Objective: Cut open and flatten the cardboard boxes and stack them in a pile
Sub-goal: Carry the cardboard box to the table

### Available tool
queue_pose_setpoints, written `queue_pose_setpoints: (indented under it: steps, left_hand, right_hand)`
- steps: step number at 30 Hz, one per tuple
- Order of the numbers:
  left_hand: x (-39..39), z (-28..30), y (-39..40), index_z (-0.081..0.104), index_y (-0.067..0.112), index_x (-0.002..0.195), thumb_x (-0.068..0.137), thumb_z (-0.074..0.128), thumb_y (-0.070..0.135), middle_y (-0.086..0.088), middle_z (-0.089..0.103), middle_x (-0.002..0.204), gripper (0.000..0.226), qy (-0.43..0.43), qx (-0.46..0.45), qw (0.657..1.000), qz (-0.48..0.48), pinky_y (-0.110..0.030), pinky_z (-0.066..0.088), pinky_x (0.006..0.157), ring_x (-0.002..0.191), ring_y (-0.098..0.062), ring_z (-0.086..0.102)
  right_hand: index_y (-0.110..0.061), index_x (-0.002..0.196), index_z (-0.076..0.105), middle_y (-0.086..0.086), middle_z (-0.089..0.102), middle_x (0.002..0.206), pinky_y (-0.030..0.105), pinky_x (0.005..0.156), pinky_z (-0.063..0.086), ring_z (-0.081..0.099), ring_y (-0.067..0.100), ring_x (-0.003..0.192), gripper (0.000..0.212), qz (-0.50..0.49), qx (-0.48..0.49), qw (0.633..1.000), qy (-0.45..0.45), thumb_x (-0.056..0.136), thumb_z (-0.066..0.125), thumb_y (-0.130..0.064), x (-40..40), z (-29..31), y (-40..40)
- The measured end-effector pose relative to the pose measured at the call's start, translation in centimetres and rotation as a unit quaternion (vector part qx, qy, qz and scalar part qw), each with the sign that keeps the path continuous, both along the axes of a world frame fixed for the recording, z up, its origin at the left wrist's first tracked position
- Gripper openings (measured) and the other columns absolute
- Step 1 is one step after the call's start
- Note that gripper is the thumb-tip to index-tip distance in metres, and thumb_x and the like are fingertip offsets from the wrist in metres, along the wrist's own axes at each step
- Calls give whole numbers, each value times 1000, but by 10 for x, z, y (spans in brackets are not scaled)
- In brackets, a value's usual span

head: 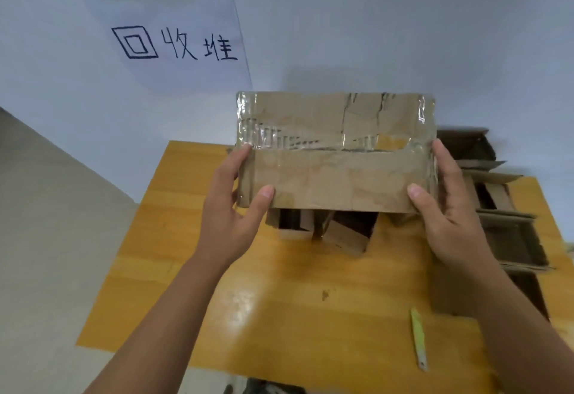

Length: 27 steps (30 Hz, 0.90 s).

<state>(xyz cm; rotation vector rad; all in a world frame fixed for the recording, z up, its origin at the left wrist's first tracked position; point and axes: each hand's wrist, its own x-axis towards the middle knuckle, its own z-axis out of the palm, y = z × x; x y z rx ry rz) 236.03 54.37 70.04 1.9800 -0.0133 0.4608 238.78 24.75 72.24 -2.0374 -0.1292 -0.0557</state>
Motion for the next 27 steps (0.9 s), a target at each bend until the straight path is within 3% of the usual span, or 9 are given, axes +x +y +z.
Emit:
queue_pose_setpoints:
  steps: [2,7,12,17,20,25,27]
  left_hand:
    - [5,1,17,38,47,139,89,58,44,22,44,140,54,-8,0,1000,-2,-22,50,86,124,-15,52]
    - [14,-4,34,38,41,142,90,57,39,7,46,140,54,-28,8,1000,-1,-23,50,89,127,-14,49]
    - [24,-26,39,37,34,144,92,56,36,-1,46,142,56,-43,29,999,-6,-43,52,96,129,-21,48]
    - [26,-62,40,34,31,145,93,55,33,2,45,143,55,-106,66,992,6,-52,49,99,132,-23,47]
    - [24,-85,34,34,27,144,94,54,32,4,44,143,54,-148,74,986,19,-50,46,103,133,-22,46]
    - [6,-120,25,35,23,145,94,52,29,15,42,142,54,-226,62,972,31,-39,44,106,134,-15,45]
    - [-12,-130,23,35,22,146,95,52,28,21,40,140,54,-261,67,962,37,-36,44,106,133,-12,45]
  right_hand:
    - [-38,152,16,-48,22,127,-7,77,36,31,-39,107,66,-1,-2,1000,-9,99,51,-17,3,5,16]
    - [-43,150,16,-67,22,118,-5,82,36,29,-36,113,71,2,0,1000,-23,90,54,-36,12,5,42]
    - [-49,151,15,-60,21,127,8,91,38,30,-28,123,75,-6,25,999,-45,91,60,-45,20,-33,45]
    - [-40,153,16,-58,24,128,-2,90,37,33,-26,123,74,1,49,993,-109,90,57,-37,28,-79,45]
    - [-31,156,17,-46,27,137,1,94,38,35,-20,128,74,5,64,986,-155,93,57,-33,28,-105,43]
    - [-35,155,18,-32,28,143,1,97,37,32,-20,129,70,7,58,970,-238,97,57,-31,10,-136,38]
    - [-35,156,17,-33,27,143,12,105,40,33,-12,134,70,9,49,962,-268,98,57,-32,-9,-143,38]
